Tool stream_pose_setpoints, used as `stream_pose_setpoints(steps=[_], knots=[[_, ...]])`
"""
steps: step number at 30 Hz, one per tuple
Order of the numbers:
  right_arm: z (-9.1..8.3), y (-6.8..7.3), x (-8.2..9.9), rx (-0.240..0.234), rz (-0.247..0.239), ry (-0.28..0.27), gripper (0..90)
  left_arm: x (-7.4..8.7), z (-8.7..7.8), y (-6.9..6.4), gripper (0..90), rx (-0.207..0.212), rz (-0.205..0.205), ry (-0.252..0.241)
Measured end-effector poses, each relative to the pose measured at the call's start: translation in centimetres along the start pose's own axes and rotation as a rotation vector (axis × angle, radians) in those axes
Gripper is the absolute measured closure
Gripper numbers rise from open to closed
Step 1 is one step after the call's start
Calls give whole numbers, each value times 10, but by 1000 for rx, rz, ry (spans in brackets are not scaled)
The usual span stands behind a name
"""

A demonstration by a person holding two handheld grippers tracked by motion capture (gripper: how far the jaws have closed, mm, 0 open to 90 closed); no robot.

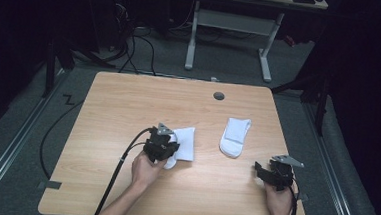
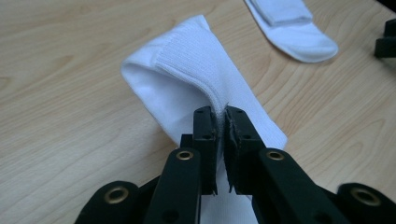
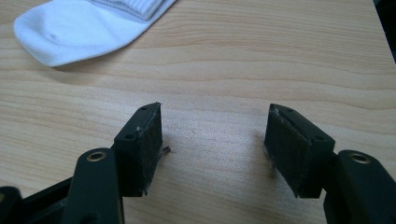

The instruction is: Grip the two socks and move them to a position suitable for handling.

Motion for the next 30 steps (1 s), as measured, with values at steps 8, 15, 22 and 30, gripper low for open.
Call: stream_pose_setpoints(steps=[8,15,22,30], knots=[[0,1,0,-4,-9,0,372,7,29,-3,820,-18,-45,27],[1,1,-1,-7,-8,0,373,10,35,-3,768,-19,-53,40],[0,2,-1,-15,-12,-4,448,12,23,3,593,5,-73,2],[-18,25,-14,-99,-74,-78,543,22,9,19,607,-33,-34,9]])
Point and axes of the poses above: each handheld gripper's, and its own axes: z roughly forward along the jaws, x roughly out of its underside, y roughly to its left, the point moved 6 cm from there along z, roughly forward along the jaws, and after that the axes turned 3 degrees about -x, right-handed, at the moved point
